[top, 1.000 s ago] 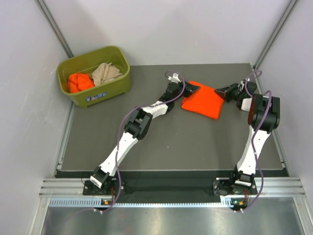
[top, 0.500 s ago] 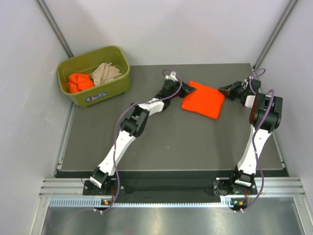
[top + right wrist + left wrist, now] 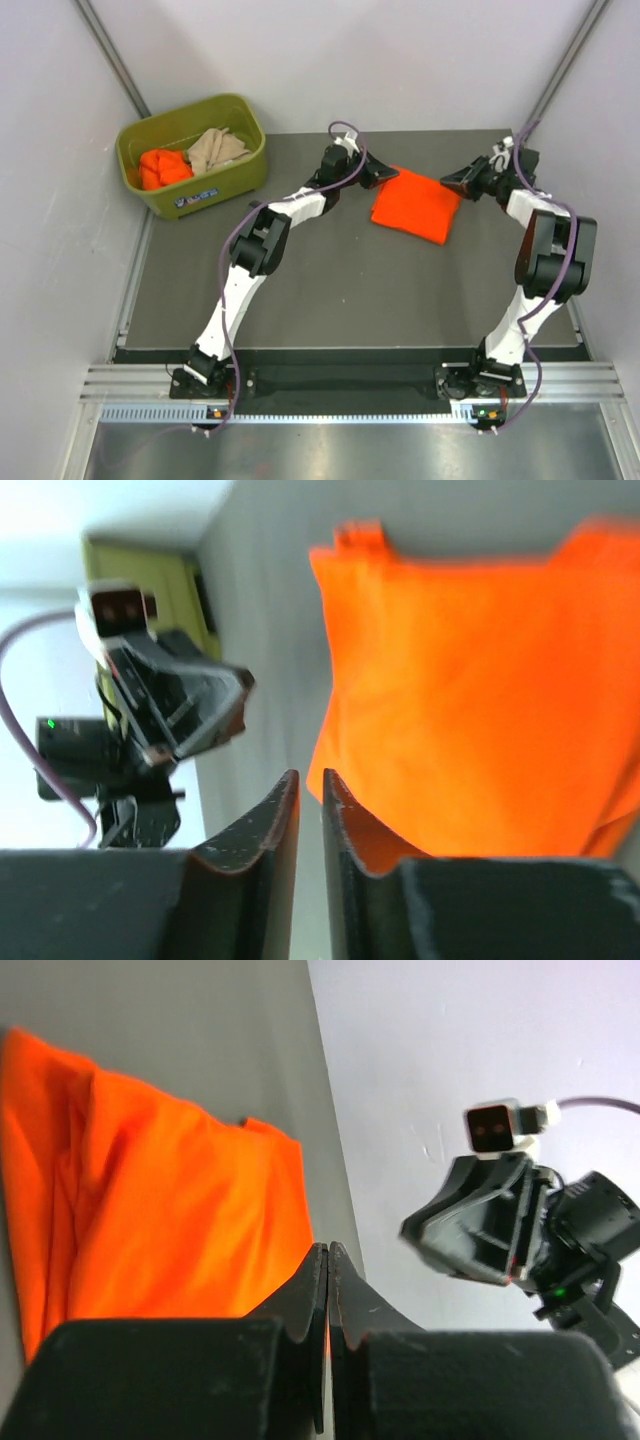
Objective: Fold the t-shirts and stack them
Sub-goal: Fold the tshirt
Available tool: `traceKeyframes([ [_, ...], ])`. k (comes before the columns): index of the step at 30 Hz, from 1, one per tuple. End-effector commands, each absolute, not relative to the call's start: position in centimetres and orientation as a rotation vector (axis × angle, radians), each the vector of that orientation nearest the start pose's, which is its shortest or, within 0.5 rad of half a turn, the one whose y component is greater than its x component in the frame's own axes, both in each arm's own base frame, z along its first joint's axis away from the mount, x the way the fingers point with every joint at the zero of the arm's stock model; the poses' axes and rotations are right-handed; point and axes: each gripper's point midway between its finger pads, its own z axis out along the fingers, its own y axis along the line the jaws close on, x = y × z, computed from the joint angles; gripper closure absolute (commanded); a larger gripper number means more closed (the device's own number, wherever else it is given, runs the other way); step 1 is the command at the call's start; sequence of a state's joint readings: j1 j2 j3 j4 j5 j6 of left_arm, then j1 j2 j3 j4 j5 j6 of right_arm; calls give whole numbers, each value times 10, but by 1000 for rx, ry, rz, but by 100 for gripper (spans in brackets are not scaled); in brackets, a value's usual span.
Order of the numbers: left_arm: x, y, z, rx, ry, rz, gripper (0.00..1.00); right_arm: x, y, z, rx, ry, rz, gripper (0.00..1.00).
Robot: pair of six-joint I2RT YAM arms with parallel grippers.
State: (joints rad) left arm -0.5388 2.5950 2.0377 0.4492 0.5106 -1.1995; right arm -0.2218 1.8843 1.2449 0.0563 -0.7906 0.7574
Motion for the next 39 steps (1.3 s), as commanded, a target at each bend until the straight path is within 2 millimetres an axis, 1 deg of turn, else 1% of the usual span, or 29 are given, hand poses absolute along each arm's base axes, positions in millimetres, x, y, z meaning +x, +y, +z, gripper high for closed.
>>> traceKeyframes([
  [1,507,-466,152,-228,1928,-1831,100,458,76,106,531,2215,1269,86],
  [2,502,-467,149,-231,1925,-1863,100,452,84,102,505,2224,1320,87],
  [3,495,-471,138,-237,1944,-1882,100,450,89,98,501,2225,1348,87],
  [4,491,-473,136,-234,1948,-1896,100,452,94,90,474,2215,1364,89],
  [6,481,-479,118,-237,1993,-1897,100,446,98,75,481,2224,1408,92],
  [8,476,-479,108,-248,2019,-1897,100,441,98,55,506,2241,1437,94],
  [11,473,-468,74,-313,2112,-1831,100,431,89,36,553,2247,1430,96],
  [13,478,-453,58,-328,2150,-1757,100,427,79,30,581,2249,1424,96],
  [14,481,-444,46,-351,2207,-1702,100,425,77,29,584,2250,1425,96],
  [15,484,-442,52,-316,2214,-1686,100,424,76,30,583,2253,1421,96],
  [17,487,-438,54,-269,2227,-1657,100,429,76,44,544,2243,1413,96],
  [18,489,-438,66,-256,2220,-1659,100,430,78,50,541,2241,1419,96],
  [19,489,-439,72,-233,2214,-1654,100,434,83,65,502,2224,1421,96],
  [20,488,-441,79,-216,2211,-1653,100,436,87,73,488,2217,1425,96],
  [21,485,-446,93,-188,2201,-1662,100,435,91,79,479,2220,1430,96],
  [22,482,-448,100,-169,2194,-1671,100,436,99,92,437,2214,1436,96],
  [23,476,-454,106,-147,2191,-1684,100,435,104,98,415,2213,1447,96],
  [24,474,-457,116,-132,2179,-1695,100,434,107,101,408,2216,1450,96],
  [26,464,-466,124,-108,2182,-1719,100,430,116,107,382,2219,1470,95],
  [27,460,-470,129,-95,2177,-1726,100,429,120,105,377,2226,1472,96],
  [29,452,-477,127,-79,2188,-1734,100,426,123,95,392,2244,1482,96],
  [30,449,-479,124,-94,2198,-1749,100,423,125,84,411,2264,1493,96],
  [31,446,-482,126,-87,2184,-1775,100,423,126,80,410,2259,1489,96],
  [32,440,-484,113,-96,2207,-1789,100,421,126,75,423,2264,1494,96],
  [33,438,-485,110,-116,2217,-1800,100,416,127,63,451,2283,1501,96],
  [34,433,-485,100,-126,2231,-1803,100,415,127,60,451,2279,1504,96],
  [37,429,-483,83,-156,2269,-1791,100,405,125,44,479,2298,1496,96],
  [38,426,-480,71,-175,2301,-1775,100,403,124,40,493,2306,1493,97],
  [39,424,-478,66,-174,2316,-1760,100,397,120,34,519,2314,1488,97],
])
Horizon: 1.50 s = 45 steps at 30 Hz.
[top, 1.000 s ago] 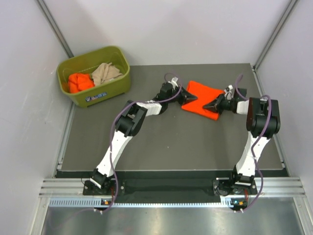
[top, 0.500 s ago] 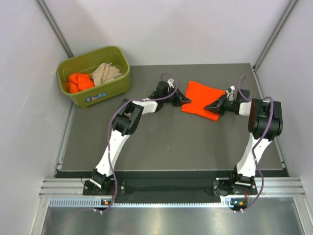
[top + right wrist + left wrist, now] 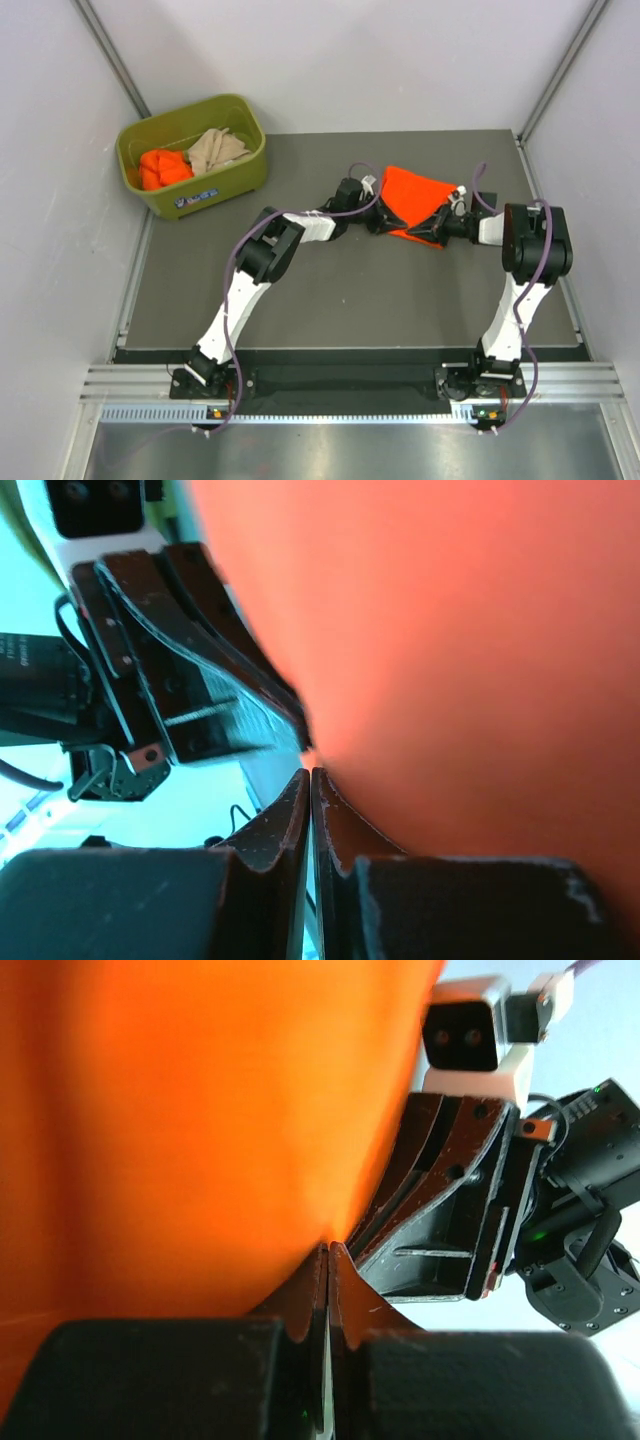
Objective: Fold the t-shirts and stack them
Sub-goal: Fold the tshirt
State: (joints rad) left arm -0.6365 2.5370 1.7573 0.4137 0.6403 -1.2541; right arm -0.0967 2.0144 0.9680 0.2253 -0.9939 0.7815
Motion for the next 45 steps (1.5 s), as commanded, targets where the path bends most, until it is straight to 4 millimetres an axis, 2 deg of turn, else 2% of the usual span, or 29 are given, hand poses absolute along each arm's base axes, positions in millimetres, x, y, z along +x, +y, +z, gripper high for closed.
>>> traceKeyframes([
  [1,422,-474,61,-182,2332,-1740,100,395,119,31,532,2317,1486,97],
  [3,422,-469,56,-172,2350,-1694,100,392,114,30,548,2316,1478,97],
  [5,425,-464,63,-158,2351,-1664,100,392,110,32,551,2320,1457,97],
  [6,429,-463,67,-123,2332,-1648,100,397,108,41,529,2303,1446,97],
  [11,462,-481,122,18,2117,-1705,100,424,104,80,496,2214,1442,97],
  [12,465,-484,130,3,2082,-1743,100,434,102,93,471,2184,1434,97],
  [15,482,-493,145,-41,1951,-1824,100,450,97,103,472,2148,1425,97],
  [17,493,-497,143,-77,1882,-1857,100,461,94,107,494,2108,1445,97],
  [18,496,-498,142,-113,1871,-1883,100,467,92,100,517,2099,1458,97],
  [20,506,-501,135,-148,1829,-1897,100,478,89,102,534,2054,1476,97],
  [21,509,-501,133,-175,1819,-1911,100,483,87,95,551,2048,1484,97],
  [25,529,-503,119,-247,1762,-1899,100,502,74,87,604,1975,1501,97],
  [29,553,-495,110,-352,1706,-1866,100,516,54,75,656,1907,1515,97],
  [32,570,-485,107,-420,1673,-1824,100,523,42,76,679,1855,1525,96],
  [35,578,-476,114,-440,1646,-1818,100,527,40,87,658,1840,1535,96],
  [36,579,-475,120,-438,1637,-1816,100,529,39,98,635,1831,1525,96],
  [39,583,-471,137,-447,1614,-1779,100,529,38,111,626,1854,1492,96],
  [43,594,-465,143,-563,1589,-1722,100,532,32,113,654,1861,1448,96],
  [45,601,-462,136,-619,1592,-1697,100,535,30,107,674,1863,1449,96],
])
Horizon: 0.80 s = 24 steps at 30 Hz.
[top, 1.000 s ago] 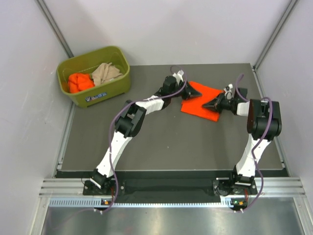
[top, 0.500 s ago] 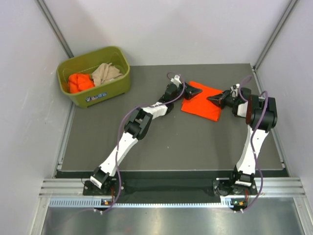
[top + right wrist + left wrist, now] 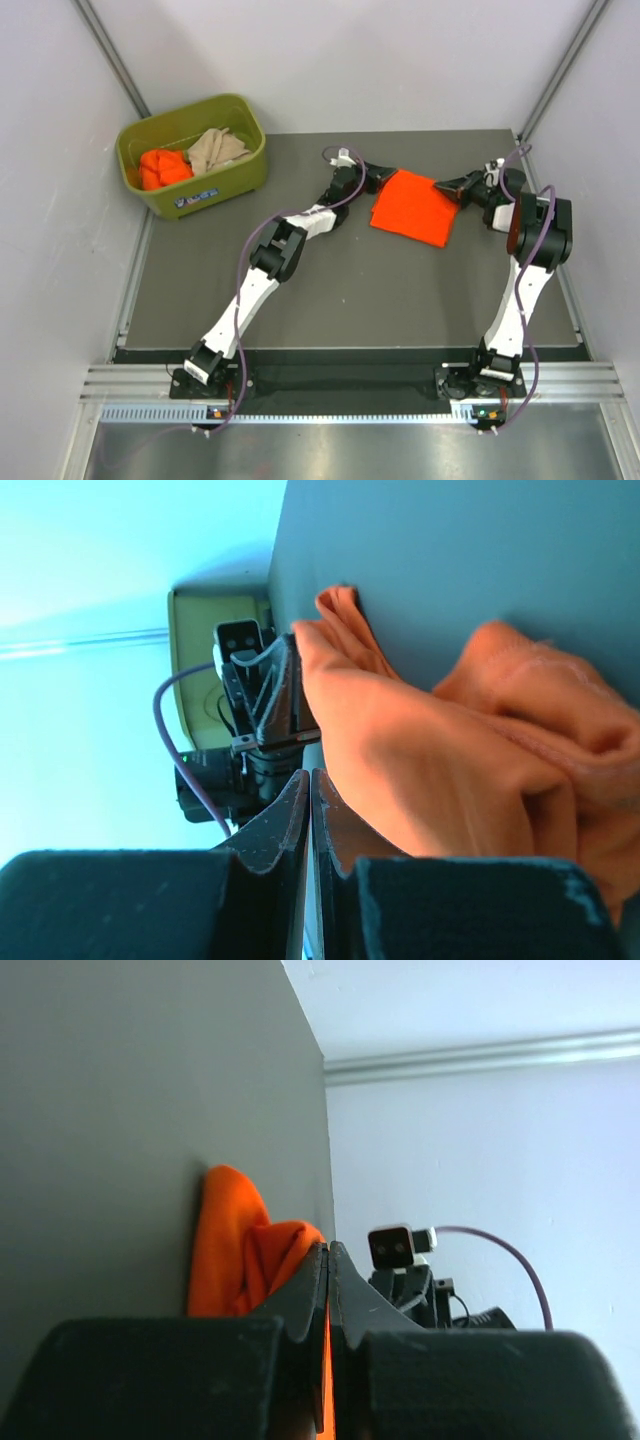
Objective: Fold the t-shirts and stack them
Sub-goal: Fold the tshirt
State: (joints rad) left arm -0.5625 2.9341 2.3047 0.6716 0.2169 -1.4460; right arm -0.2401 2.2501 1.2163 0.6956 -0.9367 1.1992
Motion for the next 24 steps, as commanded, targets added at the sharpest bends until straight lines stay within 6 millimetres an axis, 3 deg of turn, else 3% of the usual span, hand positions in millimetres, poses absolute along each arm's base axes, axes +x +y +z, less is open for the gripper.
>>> traceKeyframes([
  [1,602,-463,132,-630,1596,-1690,100,535,30,104,687,1864,1451,96],
  [8,606,-470,111,-696,1624,-1646,100,544,14,76,773,1850,1417,96],
  [16,612,-461,92,-714,1733,-1586,100,557,-6,54,893,1882,1376,95],
  [18,610,-457,104,-678,1774,-1582,100,562,-8,60,870,1906,1346,94],
  [19,606,-454,96,-680,1855,-1544,100,562,-9,61,888,1925,1340,93],
  [20,599,-454,97,-613,1905,-1519,100,568,-12,76,861,1918,1327,91],
  [21,592,-448,114,-564,1923,-1506,100,570,-12,81,835,1928,1303,90],
  [22,585,-443,114,-476,1967,-1444,100,567,-12,80,872,1968,1294,89],
  [23,575,-442,121,-404,2000,-1430,100,574,-13,102,823,1961,1275,87],
  [24,564,-433,142,-344,2011,-1400,100,574,-16,107,782,1987,1225,86],
])
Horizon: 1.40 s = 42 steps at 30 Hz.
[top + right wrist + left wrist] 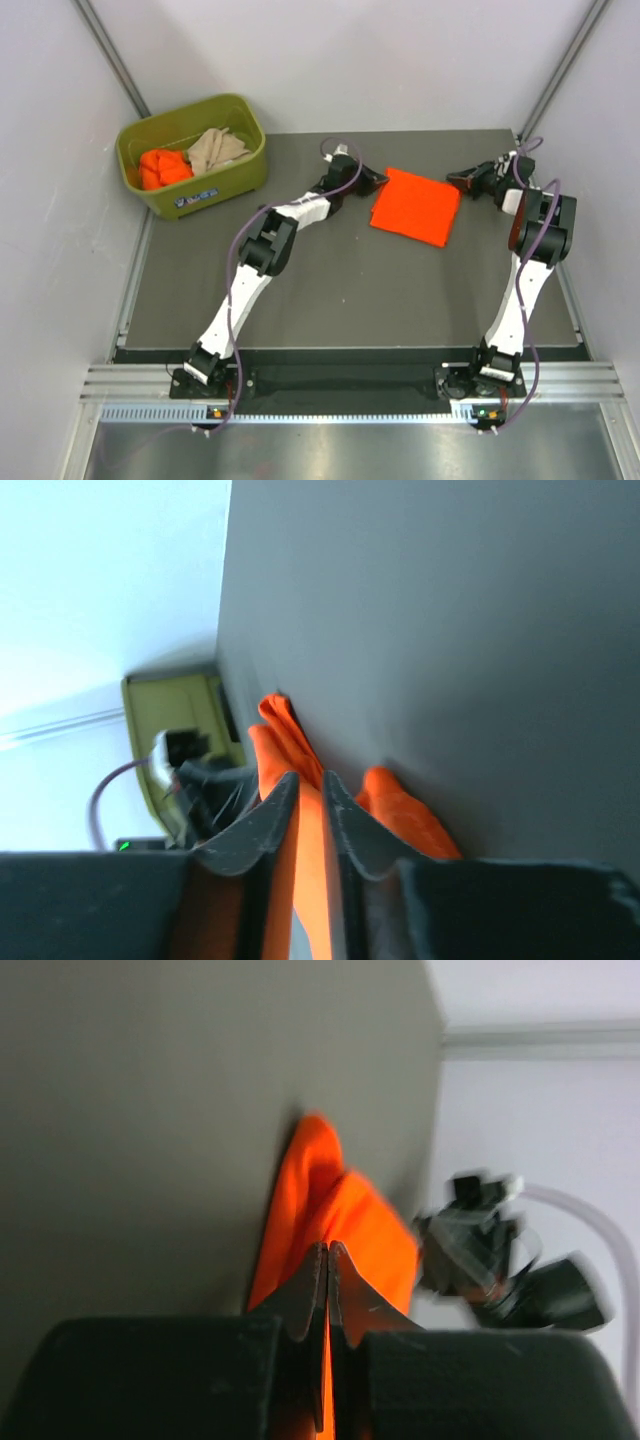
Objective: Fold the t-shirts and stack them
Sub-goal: Fold the tshirt, then neatly place the folded tshirt to the corner
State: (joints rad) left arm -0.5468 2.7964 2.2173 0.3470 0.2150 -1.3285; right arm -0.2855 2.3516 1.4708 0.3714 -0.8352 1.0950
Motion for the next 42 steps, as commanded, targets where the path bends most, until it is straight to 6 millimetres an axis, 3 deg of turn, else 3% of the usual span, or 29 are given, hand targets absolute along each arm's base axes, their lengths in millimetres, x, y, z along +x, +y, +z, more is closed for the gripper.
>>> traceKeyframes([
  [1,555,-428,148,-288,2033,-1367,100,574,-17,114,765,2009,1190,84],
  [2,545,-420,146,-208,2075,-1299,100,568,-18,128,788,2062,1159,76],
  [3,530,-409,166,-162,2087,-1283,100,566,-24,130,741,2091,1076,72],
  [5,510,-394,171,-47,2136,-1218,93,551,-27,144,736,2151,1004,61],
  [6,496,-383,188,-9,2138,-1200,90,546,-31,143,696,2174,940,57],
  [8,479,-372,198,127,2139,-1140,82,531,-33,149,674,2210,881,46],
  [9,461,-366,212,183,2151,-1138,78,521,-36,141,671,2252,833,41],
  [11,442,-357,217,295,2156,-1111,71,503,-34,134,662,2284,803,28],
  [14,396,-338,226,396,2180,-1123,64,485,-30,117,583,2328,778,18],
  [18,352,-317,226,440,2191,-1142,58,475,-29,97,481,2352,739,14],
  [23,304,-288,227,402,2193,-1132,54,478,-34,76,463,2317,716,15],
  [28,286,-265,230,354,2194,-1090,50,487,-22,58,451,2280,829,19],
  [36,298,-236,224,231,2239,-1031,49,491,-7,28,504,2312,907,28],
  [39,303,-233,224,214,2241,-1038,48,492,4,15,513,2342,944,36],
  [42,310,-230,223,208,2246,-1038,48,493,12,5,521,2384,937,50],
])
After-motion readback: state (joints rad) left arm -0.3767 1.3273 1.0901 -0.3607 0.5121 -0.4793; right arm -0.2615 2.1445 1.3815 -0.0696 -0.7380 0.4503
